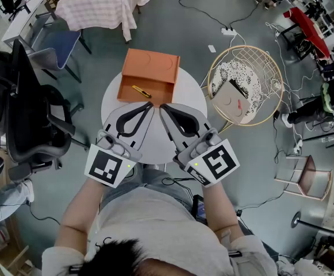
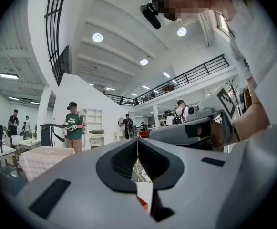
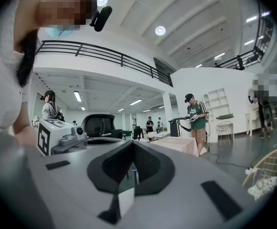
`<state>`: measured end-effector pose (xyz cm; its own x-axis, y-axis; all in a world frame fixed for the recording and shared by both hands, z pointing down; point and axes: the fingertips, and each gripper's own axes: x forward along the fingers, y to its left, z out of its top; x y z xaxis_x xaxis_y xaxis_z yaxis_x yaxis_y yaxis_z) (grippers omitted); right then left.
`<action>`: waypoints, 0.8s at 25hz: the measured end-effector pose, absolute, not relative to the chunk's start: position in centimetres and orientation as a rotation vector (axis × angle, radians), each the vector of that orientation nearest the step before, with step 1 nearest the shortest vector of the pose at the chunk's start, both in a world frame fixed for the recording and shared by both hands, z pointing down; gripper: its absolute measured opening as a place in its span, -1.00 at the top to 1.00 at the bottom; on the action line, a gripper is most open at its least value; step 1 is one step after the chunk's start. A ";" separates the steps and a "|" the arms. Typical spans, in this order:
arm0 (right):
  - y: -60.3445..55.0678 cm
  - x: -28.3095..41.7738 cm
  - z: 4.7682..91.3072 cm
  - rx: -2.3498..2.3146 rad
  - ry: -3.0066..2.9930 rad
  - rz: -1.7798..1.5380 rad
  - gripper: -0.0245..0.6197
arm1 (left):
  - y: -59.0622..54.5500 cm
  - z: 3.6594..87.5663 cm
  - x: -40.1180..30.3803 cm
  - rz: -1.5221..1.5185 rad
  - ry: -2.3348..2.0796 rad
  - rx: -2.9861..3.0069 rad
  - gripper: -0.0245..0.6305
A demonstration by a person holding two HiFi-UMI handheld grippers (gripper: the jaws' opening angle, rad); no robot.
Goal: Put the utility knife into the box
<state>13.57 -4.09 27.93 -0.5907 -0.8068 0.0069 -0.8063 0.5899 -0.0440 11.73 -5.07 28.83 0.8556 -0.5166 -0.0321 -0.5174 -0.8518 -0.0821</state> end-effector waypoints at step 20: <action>-5.1 13.2 28.6 -1.439 2.798 -0.091 0.90 | -6.0 29.5 11.4 0.014 0.812 -2.957 0.89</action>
